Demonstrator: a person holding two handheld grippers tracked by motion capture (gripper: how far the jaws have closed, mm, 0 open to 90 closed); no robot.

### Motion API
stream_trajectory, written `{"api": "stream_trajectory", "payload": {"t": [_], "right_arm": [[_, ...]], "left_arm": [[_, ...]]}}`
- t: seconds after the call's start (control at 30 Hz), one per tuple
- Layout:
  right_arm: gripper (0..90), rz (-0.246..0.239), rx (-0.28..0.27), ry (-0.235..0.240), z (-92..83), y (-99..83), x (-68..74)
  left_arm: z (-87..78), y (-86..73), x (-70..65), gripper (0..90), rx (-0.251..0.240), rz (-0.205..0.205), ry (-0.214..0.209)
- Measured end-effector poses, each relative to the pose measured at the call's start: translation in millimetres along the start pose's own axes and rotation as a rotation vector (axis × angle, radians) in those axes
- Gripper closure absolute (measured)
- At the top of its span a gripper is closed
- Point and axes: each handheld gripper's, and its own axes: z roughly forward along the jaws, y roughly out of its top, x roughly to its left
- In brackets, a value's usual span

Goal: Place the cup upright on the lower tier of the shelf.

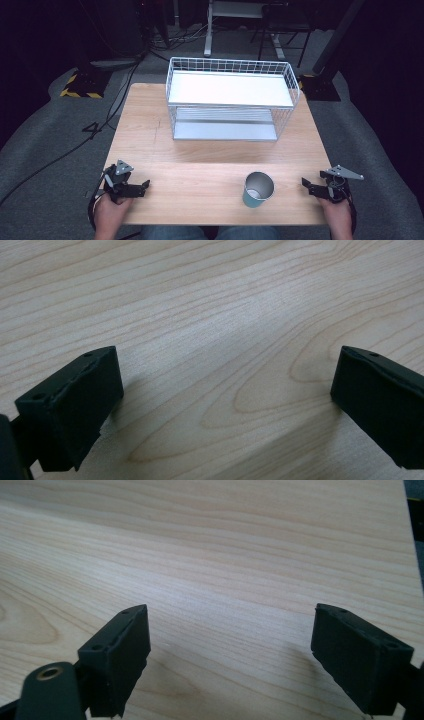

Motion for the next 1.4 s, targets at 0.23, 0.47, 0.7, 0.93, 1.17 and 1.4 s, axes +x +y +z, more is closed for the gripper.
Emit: {"api": "stream_trajectory", "payload": {"t": [0.23,0.47,0.7,0.93,1.17,1.4], "right_arm": [[16.5,0.003,-0.049,0.025,-18.3,1.5,7.6],[16.5,-0.017,-0.087,0.054,-32.9,3.2,22.4],[16.5,-0.040,-0.110,0.081,-47.3,3.7,38.5],[16.5,-0.058,-0.134,0.124,-64.0,1.4,59.6],[16.5,-0.058,-0.154,0.151,-76.2,-0.4,71.9],[16.4,-0.057,-0.164,0.189,-86.6,-3.1,88.1]], "left_arm": [[-0.4,-0.6,-1.6,0.7,0.000,0.008,-0.006],[-0.5,-0.8,-1.9,0.9,-0.001,0.006,-0.004],[-0.8,-1.0,-1.8,1.0,0.000,0.008,-0.003],[-0.8,-0.9,-1.8,1.0,0.000,0.007,-0.004],[-0.8,-0.9,-1.9,1.0,0.000,0.007,-0.004],[-1.0,-1.3,-3.5,0.9,0.000,-0.002,-0.002]]}}
